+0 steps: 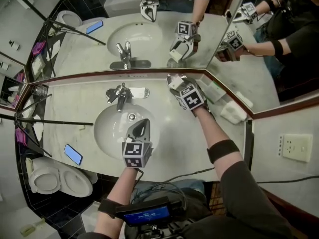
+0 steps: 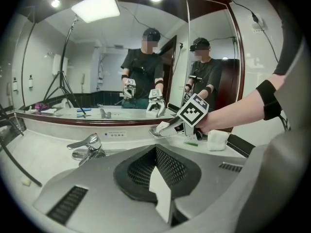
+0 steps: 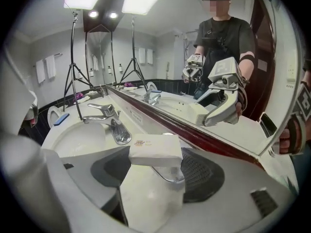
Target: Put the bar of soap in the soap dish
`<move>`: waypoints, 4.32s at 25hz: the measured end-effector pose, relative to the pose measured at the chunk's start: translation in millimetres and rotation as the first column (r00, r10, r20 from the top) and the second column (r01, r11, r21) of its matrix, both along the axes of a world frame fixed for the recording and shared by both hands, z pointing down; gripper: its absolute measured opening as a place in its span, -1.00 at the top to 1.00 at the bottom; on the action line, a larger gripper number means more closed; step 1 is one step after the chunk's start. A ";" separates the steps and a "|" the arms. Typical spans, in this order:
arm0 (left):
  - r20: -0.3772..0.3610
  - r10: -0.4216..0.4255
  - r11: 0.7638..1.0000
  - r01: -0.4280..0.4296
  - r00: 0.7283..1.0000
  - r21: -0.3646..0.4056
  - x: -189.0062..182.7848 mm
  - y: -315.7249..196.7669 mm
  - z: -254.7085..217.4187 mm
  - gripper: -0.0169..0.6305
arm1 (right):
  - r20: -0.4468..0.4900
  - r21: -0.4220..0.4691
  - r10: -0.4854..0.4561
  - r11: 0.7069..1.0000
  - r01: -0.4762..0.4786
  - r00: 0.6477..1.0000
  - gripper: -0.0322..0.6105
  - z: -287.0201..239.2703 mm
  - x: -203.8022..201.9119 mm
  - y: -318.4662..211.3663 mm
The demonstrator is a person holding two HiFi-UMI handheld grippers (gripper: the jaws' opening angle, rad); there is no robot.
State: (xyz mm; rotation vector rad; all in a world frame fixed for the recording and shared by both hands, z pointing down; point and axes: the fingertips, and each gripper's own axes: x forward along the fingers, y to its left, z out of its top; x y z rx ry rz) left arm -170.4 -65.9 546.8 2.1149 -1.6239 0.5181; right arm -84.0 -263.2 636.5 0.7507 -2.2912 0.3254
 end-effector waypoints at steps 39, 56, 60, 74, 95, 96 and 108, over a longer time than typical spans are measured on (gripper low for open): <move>0.043 0.162 0.987 -0.161 0.986 -0.015 52.7 42.8 19.5 0.94 | -0.101 -0.097 0.499 0.856 -0.508 0.860 -0.14 65.8 181.6 155.8; 0.035 0.134 0.991 -0.133 0.990 -0.034 44.4 36.0 24.5 0.94 | -0.244 -0.142 0.482 0.841 -0.523 0.842 -0.21 112.7 192.6 133.9; 0.030 0.131 0.991 -0.130 0.991 -0.037 43.3 36.6 26.3 0.94 | -0.248 -0.140 0.482 0.840 -0.524 0.840 -0.24 112.2 193.9 135.3; -0.024 0.133 0.991 -0.133 0.991 0.009 55.3 24.8 12.4 0.94 | -0.021 -0.030 0.337 0.941 -0.338 0.941 -0.23 10.3 148.3 149.9; -0.002 0.157 0.984 -0.156 0.988 0.083 61.5 52.7 -13.6 0.94 | 0.239 0.081 0.085 0.991 -0.107 0.967 0.85 -103.7 83.1 244.4; 0.007 0.159 0.984 -0.159 0.987 0.084 60.3 54.6 -14.2 0.94 | 0.242 0.076 0.085 0.991 -0.107 0.967 0.85 -102.7 81.7 246.1; -0.008 0.124 0.989 -0.123 0.992 0.077 52.2 61.8 -8.4 0.94 | 0.218 0.052 0.169 0.982 -0.184 0.961 0.84 -74.7 94.7 238.1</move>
